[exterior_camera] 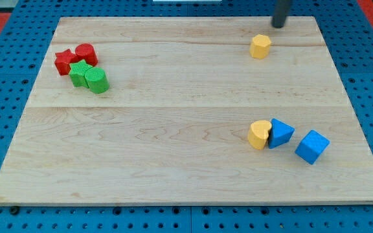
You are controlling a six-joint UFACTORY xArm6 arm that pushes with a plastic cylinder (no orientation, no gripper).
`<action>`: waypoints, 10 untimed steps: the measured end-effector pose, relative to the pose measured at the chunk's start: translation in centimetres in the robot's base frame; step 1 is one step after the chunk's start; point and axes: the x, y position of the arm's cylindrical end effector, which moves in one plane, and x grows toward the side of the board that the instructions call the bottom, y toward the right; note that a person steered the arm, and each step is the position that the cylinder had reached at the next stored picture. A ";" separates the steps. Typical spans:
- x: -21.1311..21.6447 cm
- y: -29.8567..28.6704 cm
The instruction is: Drag the yellow hexagon towards the group of blocks
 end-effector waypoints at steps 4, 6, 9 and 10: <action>8.9 -0.3; 10.5 5.3; 17.5 2.0; 17.7 0.7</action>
